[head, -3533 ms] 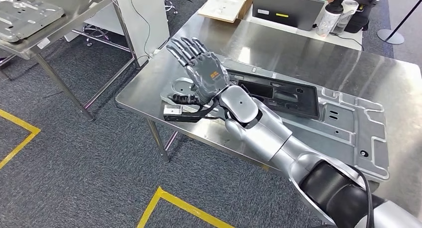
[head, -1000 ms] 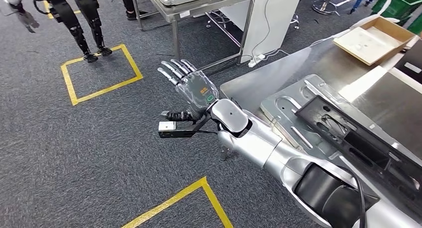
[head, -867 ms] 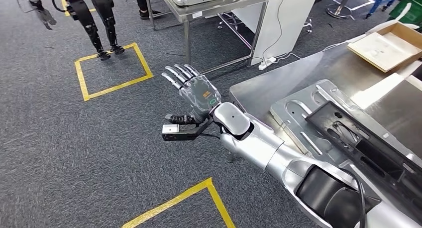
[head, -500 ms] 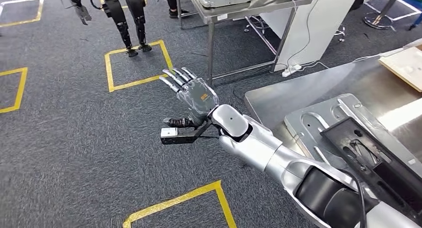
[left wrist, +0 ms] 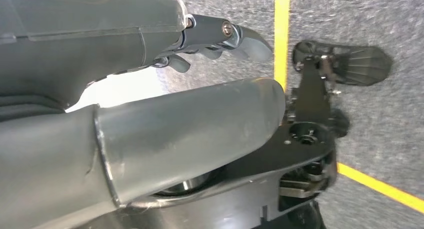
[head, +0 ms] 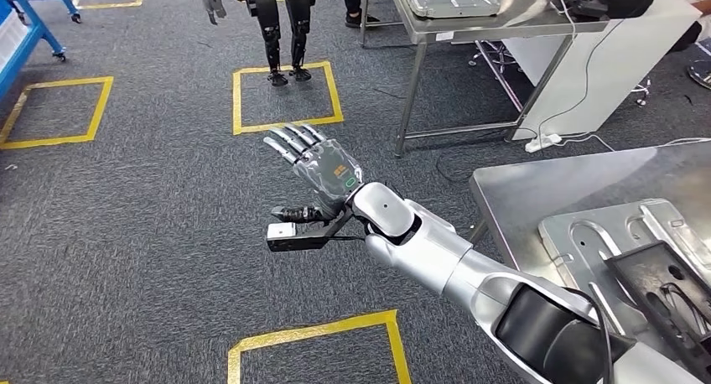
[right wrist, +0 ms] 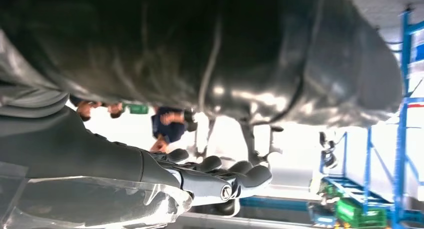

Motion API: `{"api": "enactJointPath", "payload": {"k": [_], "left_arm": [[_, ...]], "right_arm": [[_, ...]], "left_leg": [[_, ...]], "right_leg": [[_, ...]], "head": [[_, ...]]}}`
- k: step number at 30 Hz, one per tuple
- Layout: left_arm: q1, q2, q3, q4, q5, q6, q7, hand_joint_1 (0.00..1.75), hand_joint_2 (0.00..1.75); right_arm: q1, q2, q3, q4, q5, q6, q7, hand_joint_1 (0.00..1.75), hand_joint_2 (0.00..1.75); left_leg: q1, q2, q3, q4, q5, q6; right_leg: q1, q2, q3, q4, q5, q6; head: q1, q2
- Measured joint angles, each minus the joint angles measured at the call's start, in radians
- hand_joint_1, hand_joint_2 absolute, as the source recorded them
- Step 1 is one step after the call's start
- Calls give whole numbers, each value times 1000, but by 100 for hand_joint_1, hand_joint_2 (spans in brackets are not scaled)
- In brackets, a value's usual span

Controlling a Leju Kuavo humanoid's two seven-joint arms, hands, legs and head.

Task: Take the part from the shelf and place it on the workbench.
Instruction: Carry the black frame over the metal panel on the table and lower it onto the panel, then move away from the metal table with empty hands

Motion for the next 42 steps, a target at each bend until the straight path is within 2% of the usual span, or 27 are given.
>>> {"api": "enactJointPath", "payload": {"k": [1,2,4,6,8,10,12,14,16,17,18,19,21,23,25,27,28,30,31,32,33,34,36,37,39,41,42], "left_arm": [[0,0,0,0,0,0,0,0,0],[1,0,0,0,0,0,0,0,0],[2,0,0,0,0,0,0,0,0],[1,-1,0,0,0,0,0,0,0],[0,-2,0,0,2,0,-1,0,0],[3,-1,0,0,4,0,-1,0,0],[7,-2,0,0,5,0,-4,0,0],[8,-3,0,0,5,0,-8,0,0],[8,-3,0,0,4,-1,-10,0,0],[9,-3,0,0,3,-1,-10,0,0],[9,-2,0,0,3,-2,-10,0,0],[9,-2,0,0,3,-3,-10,0,0],[4,-2,0,0,5,-6,-7,0,0],[-3,-2,-1,0,7,-8,0,0,0],[-6,-2,-1,0,8,-9,7,0,0],[-9,-1,-1,-1,9,-9,12,0,0],[-12,-1,-1,-1,10,-9,13,0,0],[-19,0,-1,-1,12,-10,15,0,0],[-21,0,-1,-1,13,-11,16,0,0],[-21,0,-1,-1,14,-12,16,0,0],[-20,0,-1,-1,15,-13,16,0,0],[-18,0,-1,-1,15,-14,16,0,0],[-16,-1,-1,-1,16,-16,13,0,0],[-16,-2,-1,-1,16,-17,12,0,0],[-14,-2,-2,-1,16,-17,8,0,0],[-8,-2,-2,-1,18,-18,6,0,0],[-5,-2,-2,-1,19,-18,5,0,0]], "right_arm": [[4,0,1,2,0,0,0,0,0],[6,0,1,3,0,0,0,0,0],[7,-1,1,4,0,0,0,0,0],[4,-2,1,4,-2,0,0,0,0],[3,-1,2,5,-3,0,-1,0,0],[3,0,2,5,-3,0,-2,0,0],[2,1,2,5,-4,1,-2,0,0],[5,0,2,5,-6,5,-3,0,0],[12,-2,2,4,-7,9,-3,0,0],[15,-3,2,4,-8,10,-2,0,0],[17,-5,2,4,-10,11,-1,0,0],[18,-7,2,4,-14,12,1,0,0],[14,-14,-1,4,-24,15,1,0,0],[8,-23,-8,5,-35,19,-2,0,0],[3,-29,-14,6,-42,23,-4,0,87],[-2,-34,-19,8,-46,24,-5,0,175],[-3,-38,-21,9,-48,23,-7,0,175],[-1,-47,-24,16,-52,23,-14,0,175],[3,-51,-24,22,-54,23,-17,0,175],[8,-55,-24,27,-54,22,-19,0,175],[13,-57,-24,33,-55,21,-19,0,175],[17,-59,-24,37,-55,19,-18,0,175],[20,-63,-24,46,-55,14,-17,0,175],[21,-65,-24,50,-55,10,-16,0,175],[29,-68,-24,61,-55,1,-16,0,175],[39,-68,-24,72,-55,-9,-17,0,175],[42,-70,-24,78,-55,-15,-17,0,175]], "left_leg": [[-1,-12,0,0,0,0],[-1,-25,0,1,0,1],[-1,-52,2,3,0,0],[0,-74,-1,5,2,-6],[4,-94,-8,3,8,-18],[9,-110,-14,-3,14,-33],[5,-73,-29,25,-6,-40],[2,-12,-76,128,-64,-43],[4,11,-132,247,-113,-47],[5,14,-140,268,-114,-49],[6,17,-128,252,-99,-50],[7,26,-96,198,-70,-51],[3,64,-21,64,-22,-46],[-4,84,9,7,-13,-35],[-7,65,8,5,-13,-23],[-5,46,10,0,-10,-13],[-3,37,12,-3,-8,-7],[-2,16,12,-4,-6,0],[-3,3,12,-3,-6,2],[-4,-11,12,-2,-6,2],[-4,-25,12,-1,-6,2],[-4,-39,12,0,-6,2],[-4,-63,10,3,-7,-1],[-4,-74,7,4,-7,-4],[-2,-95,-1,4,-2,-14],[0,-107,-6,2,0,-25],[-2,-91,-12,13,-9,-30]], "right_leg": [[0,4,-24,42,-7,0],[0,6,-30,47,7,-2],[-1,20,14,-58,82,-9],[-3,65,70,-185,134,-16],[-1,88,88,-230,139,-20],[0,67,93,-241,145,-27],[-3,40,104,-259,154,-40],[0,12,110,-270,158,-49],[4,-17,110,-269,156,-52],[5,-31,110,-267,155,-51],[5,-44,109,-265,152,-50],[5,-55,110,-262,149,-47],[8,-76,111,-253,140,-38],[14,-94,111,-247,133,-29],[16,-110,113,-246,129,-20],[9,-84,106,-222,108,-9],[6,-57,89,-183,83,-4],[3,-8,28,-56,20,-1],[3,1,-4,5,0,0],[3,3,-25,39,-2,-1],[4,5,-29,37,15,-3],[4,10,-16,-3,50,-6],[2,45,36,-135,125,-14],[1,64,58,-188,144,-17],[1,80,74,-227,147,-19],[0,57,78,-237,150,-25],[-2,45,82,-242,153,-31]], "head": [[0,0],[0,0],[0,0],[0,0],[0,0],[0,0],[-1,0],[-1,0],[-2,0],[-2,0],[-2,0],[-2,0],[-2,0],[0,0],[1,0],[1,0],[1,0],[1,0],[1,0],[1,0],[1,0],[1,0],[1,0],[1,0],[1,0],[1,0],[0,0]]}}
